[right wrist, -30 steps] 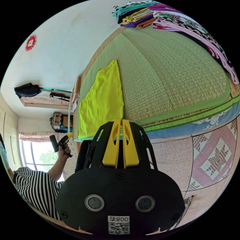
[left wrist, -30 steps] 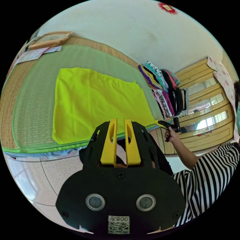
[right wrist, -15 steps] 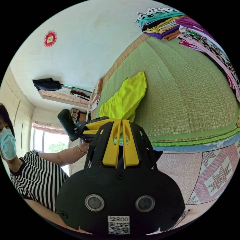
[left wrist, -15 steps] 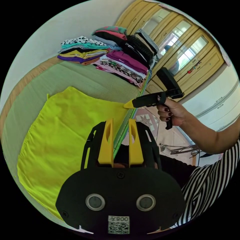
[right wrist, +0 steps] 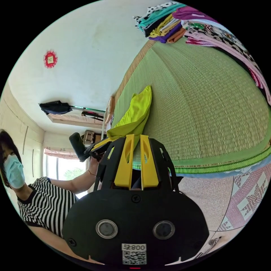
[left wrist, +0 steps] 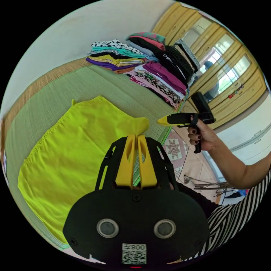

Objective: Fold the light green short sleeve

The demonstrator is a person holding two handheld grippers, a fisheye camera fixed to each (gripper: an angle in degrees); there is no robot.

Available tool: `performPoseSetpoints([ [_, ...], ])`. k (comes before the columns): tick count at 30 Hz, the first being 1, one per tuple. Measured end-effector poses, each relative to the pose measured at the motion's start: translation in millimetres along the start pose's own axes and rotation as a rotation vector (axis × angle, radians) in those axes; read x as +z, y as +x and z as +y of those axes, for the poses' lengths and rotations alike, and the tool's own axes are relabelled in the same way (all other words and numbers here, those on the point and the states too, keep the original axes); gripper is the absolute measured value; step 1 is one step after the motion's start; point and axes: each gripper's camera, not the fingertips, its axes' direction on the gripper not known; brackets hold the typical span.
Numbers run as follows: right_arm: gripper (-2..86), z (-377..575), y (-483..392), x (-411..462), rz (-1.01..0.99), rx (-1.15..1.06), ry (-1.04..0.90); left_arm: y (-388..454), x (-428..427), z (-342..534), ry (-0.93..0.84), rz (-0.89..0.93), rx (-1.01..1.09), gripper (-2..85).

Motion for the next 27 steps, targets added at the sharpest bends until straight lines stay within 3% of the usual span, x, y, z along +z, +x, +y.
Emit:
performPoseSetpoints([
  [8, 8.5, -66.6, 38.3, 37.3, -0.088, 0.080, -0.018, -15.9, -15.7, -5.4, 0.083, 0.102, -0.153, 1.2],
  [27, 8.9, -208.5, 36.3, 131.6, -0.029, 0.072, -0.143, -8.1, 1.5, -25.6, 0.081, 0.193, -0.122, 1.2],
])
